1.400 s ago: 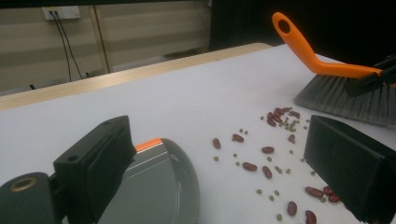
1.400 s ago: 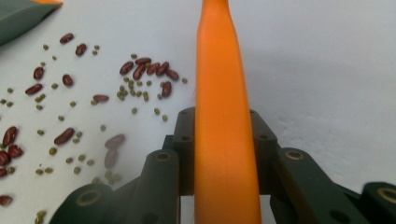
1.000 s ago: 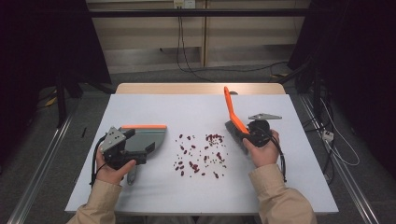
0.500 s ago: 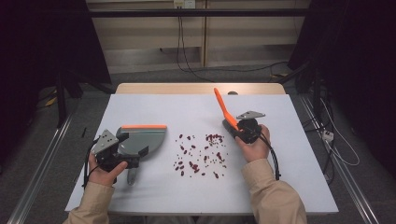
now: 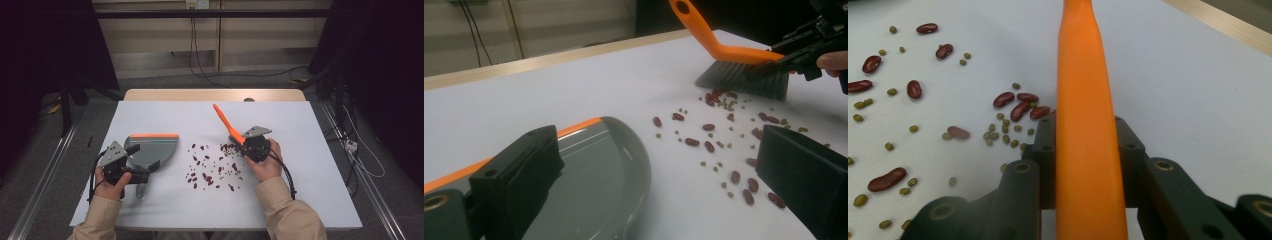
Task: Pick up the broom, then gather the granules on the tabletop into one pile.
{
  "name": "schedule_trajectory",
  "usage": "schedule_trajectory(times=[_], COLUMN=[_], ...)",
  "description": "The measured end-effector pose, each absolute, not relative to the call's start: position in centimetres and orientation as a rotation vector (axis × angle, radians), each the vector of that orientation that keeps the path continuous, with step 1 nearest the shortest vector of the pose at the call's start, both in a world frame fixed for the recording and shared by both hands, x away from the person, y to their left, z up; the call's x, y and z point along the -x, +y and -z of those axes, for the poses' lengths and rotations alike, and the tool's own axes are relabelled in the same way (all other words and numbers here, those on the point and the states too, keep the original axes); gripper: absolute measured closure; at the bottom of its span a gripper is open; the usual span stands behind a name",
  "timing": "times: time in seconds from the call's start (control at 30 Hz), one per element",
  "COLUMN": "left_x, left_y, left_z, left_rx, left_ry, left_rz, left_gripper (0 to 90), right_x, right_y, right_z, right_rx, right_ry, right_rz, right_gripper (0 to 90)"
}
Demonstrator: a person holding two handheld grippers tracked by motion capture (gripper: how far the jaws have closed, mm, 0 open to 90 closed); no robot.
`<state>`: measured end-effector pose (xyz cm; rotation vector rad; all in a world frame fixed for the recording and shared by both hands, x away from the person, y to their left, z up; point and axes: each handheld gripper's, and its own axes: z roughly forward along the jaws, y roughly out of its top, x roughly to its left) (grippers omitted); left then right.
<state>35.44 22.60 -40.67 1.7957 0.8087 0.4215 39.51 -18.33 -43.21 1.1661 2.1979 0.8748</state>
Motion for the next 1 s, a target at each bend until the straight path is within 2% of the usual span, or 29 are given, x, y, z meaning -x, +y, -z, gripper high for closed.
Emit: schedule_trajectory(times=[1.0], left_x=[-35.2], left_y=[22.8], left_z=[40.7], left_rx=[-1.795], left_ry=[0.811], left_rz=[-0.430], left_gripper=[4.1], right_x=[-36.0], right_y=[-16.3], right_z=[42.9], right_rx=[-1.063], right_ry=[2.314], right_rz=[-0.934], right_gripper=[71.3])
